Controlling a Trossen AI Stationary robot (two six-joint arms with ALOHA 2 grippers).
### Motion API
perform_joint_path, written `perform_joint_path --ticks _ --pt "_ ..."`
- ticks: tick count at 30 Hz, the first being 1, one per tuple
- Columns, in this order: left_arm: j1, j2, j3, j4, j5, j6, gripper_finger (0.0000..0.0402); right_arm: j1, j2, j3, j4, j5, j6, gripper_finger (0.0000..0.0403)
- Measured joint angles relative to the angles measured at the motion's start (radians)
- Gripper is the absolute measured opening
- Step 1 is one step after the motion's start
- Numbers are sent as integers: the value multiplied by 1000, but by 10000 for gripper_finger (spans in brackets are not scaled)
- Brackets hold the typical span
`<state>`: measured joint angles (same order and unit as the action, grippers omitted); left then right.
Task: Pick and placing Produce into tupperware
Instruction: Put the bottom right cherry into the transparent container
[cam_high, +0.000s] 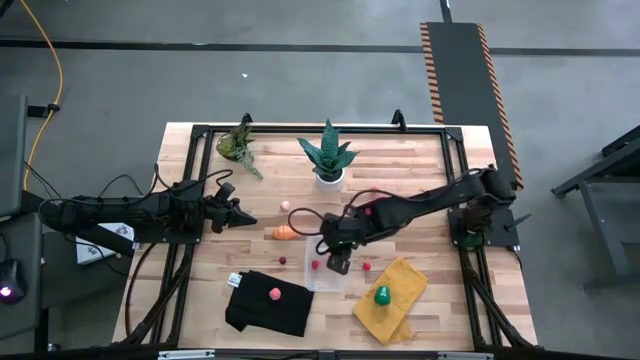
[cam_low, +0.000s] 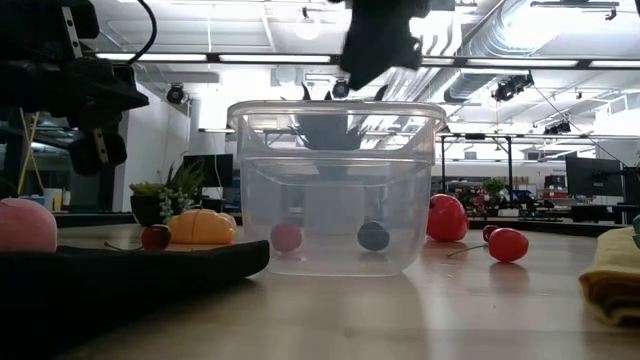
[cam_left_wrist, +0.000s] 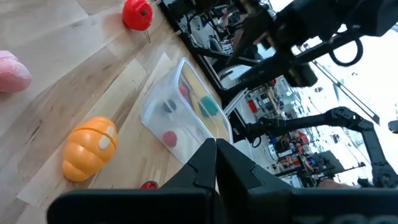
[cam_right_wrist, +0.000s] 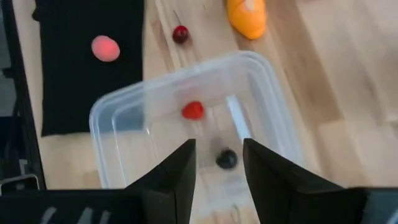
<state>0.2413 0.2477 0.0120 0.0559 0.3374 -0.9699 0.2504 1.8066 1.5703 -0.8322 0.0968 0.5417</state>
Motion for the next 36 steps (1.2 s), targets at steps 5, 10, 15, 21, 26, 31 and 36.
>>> perform_joint_path --ticks 5,10,15,21,26,31,36 --pt "0 0 0 0 0 0 1 24 -52 0 -138 65 14 124" --pt "0 0 0 0 0 0 1 69 -64 0 -274 116 70 124" --pt "0 0 0 0 -8 0 1 123 -63 -48 -258 117 108 124" --pt "0 0 0 0 -9 -1 1 186 -64 -168 -148 101 190 124" --pt "0 0 0 0 -17 -3 1 223 -85 -274 -88 77 276 124" --pt "0 0 0 -2 -36 -3 1 249 -189 -417 24 64 369 124" --pt "0 0 0 -4 -55 -7 1 256 -358 -602 181 62 459 124"
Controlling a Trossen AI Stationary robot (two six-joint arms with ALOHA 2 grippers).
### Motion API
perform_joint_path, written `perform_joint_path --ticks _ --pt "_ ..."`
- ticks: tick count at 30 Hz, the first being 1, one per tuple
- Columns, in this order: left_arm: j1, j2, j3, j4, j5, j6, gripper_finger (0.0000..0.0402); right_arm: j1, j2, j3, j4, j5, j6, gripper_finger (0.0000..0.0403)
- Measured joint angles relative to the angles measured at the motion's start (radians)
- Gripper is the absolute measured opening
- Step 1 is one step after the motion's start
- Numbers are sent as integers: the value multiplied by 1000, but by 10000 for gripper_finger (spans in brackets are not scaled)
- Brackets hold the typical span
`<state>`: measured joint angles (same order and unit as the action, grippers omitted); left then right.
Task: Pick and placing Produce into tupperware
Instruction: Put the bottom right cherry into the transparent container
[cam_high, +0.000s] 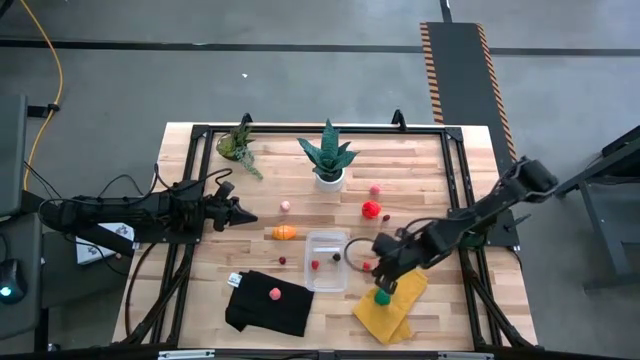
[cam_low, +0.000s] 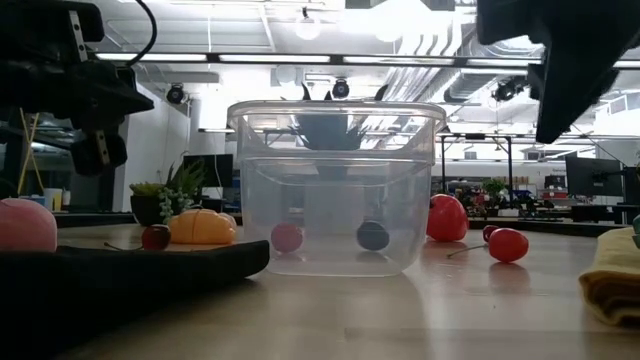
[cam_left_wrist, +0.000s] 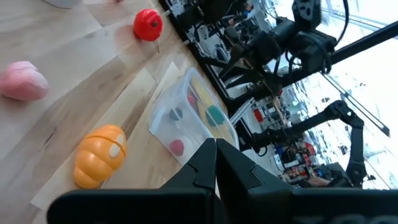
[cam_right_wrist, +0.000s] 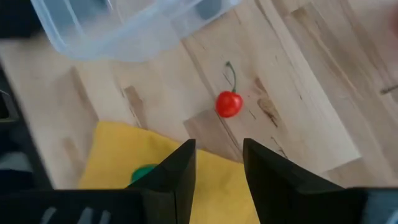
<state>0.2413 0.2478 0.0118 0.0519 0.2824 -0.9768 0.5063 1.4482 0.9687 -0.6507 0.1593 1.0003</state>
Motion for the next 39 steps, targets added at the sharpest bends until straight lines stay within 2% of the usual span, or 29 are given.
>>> perform_joint_path --ticks 7,12,23,28,34,39 --pt "0 0 0 -3 -24 -34 1 -19 -208 -233 276 1 12 124" --pt "0 0 0 -4 -32 -53 1 -39 -268 -319 329 2 -64 124" --pt "0 0 0 -13 -93 -53 1 -112 -243 -333 314 0 -413 124" --pt "0 0 0 -14 -93 -56 1 -134 -230 -332 318 -1 -547 140" --pt "0 3 0 -15 -102 -65 1 -135 -171 -332 366 -19 -611 169" --pt "0 19 0 -17 -112 -67 1 -135 -112 -332 442 -36 -624 173"
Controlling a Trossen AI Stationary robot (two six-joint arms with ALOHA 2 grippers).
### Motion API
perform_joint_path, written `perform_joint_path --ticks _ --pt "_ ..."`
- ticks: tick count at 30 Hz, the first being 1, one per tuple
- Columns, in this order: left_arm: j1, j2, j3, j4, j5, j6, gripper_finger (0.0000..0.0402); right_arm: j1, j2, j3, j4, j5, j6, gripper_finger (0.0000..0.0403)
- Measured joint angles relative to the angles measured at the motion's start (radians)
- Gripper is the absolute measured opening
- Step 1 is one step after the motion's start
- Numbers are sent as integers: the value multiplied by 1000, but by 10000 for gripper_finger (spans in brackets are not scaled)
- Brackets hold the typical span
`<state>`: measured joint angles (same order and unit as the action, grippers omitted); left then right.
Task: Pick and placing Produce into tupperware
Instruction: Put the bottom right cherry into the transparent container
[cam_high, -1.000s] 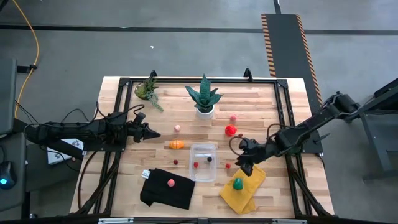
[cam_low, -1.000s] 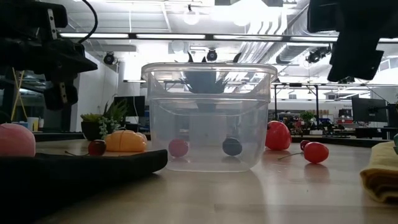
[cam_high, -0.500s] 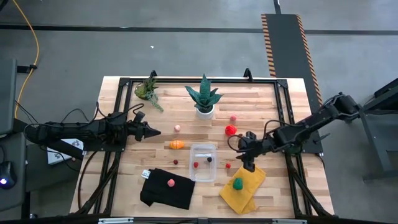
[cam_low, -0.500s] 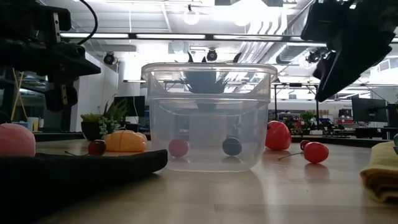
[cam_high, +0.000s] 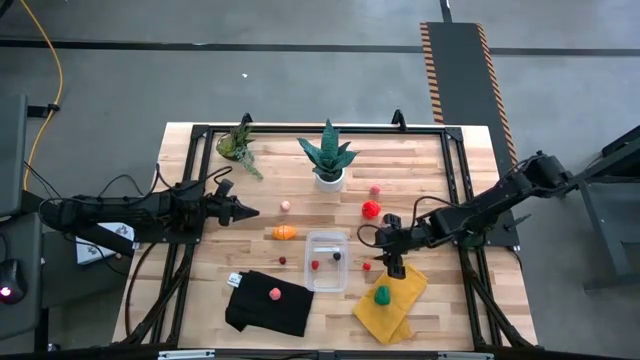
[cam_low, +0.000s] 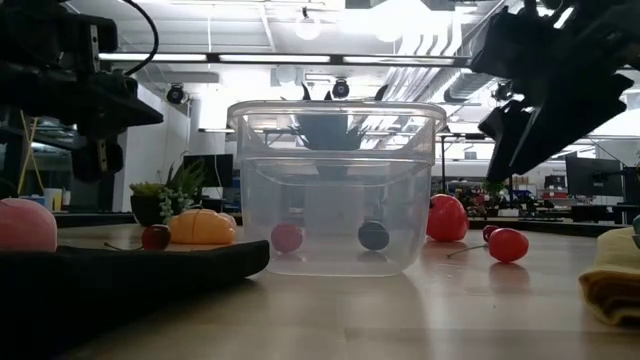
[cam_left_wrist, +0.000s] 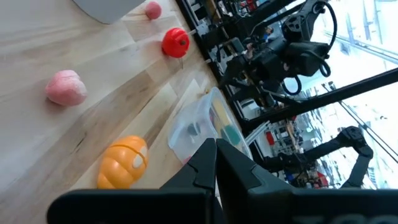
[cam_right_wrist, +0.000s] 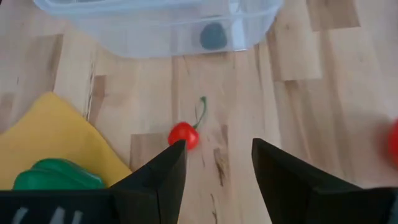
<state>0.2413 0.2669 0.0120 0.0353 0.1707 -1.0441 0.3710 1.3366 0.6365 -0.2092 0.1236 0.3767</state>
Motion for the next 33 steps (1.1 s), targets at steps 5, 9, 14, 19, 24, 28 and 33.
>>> perform_joint_path --ticks 5,9,14,19,24,28,33 --pt "0 24 0 -1 0 -1 1 1 52 0 60 -62 10 170" --pt "0 40 0 1 0 -1 1 15 98 0 113 -109 10 170" --pt "0 52 0 1 4 -1 1 23 143 6 148 -123 10 170" --pt "0 52 0 0 4 -1 1 22 177 19 157 -127 8 169" --pt "0 52 0 1 13 -1 1 15 204 23 158 -128 12 169" --pt "0 52 0 2 21 -5 1 15 224 23 161 -127 15 169" --pt "0 52 0 3 23 -10 1 15 231 24 174 -100 15 169"
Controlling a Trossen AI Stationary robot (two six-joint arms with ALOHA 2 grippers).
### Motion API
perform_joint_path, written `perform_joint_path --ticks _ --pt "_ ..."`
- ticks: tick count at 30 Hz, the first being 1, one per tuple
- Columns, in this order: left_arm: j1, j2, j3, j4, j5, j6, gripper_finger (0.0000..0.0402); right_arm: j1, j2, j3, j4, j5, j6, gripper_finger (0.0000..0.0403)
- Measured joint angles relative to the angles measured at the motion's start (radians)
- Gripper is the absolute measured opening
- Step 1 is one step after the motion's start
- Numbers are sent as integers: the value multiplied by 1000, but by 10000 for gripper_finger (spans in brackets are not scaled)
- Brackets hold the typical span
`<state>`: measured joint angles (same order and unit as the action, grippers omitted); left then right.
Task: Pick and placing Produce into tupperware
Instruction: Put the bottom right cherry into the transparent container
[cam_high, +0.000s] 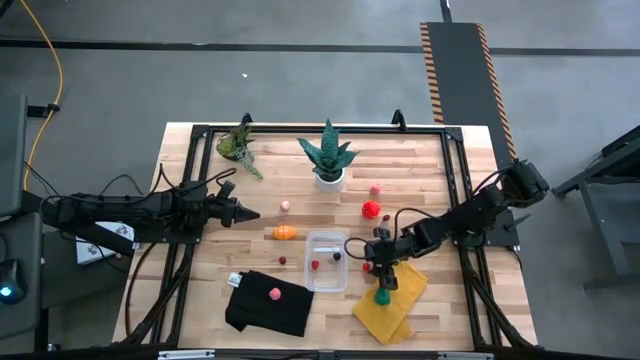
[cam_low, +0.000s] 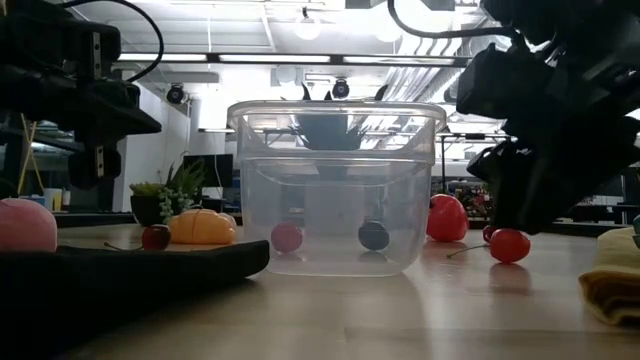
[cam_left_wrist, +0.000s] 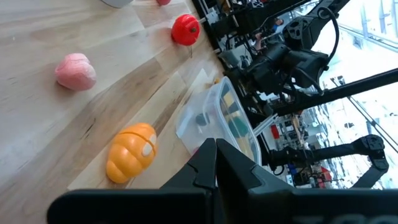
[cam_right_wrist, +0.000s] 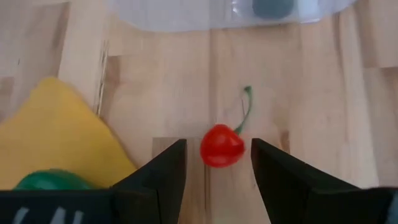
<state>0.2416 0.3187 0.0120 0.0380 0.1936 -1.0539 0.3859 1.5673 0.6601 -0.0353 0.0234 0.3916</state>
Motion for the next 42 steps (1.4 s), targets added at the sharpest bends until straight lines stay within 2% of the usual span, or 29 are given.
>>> perform_joint_path --ticks 12,25,42 --pt "0 0 0 0 0 1 1 -30 0 0 22 10 21 170" --pt "0 0 0 1 0 2 1 -53 -1 0 26 -71 19 170" --pt "0 0 0 1 0 2 1 -53 -2 0 40 -85 30 170"
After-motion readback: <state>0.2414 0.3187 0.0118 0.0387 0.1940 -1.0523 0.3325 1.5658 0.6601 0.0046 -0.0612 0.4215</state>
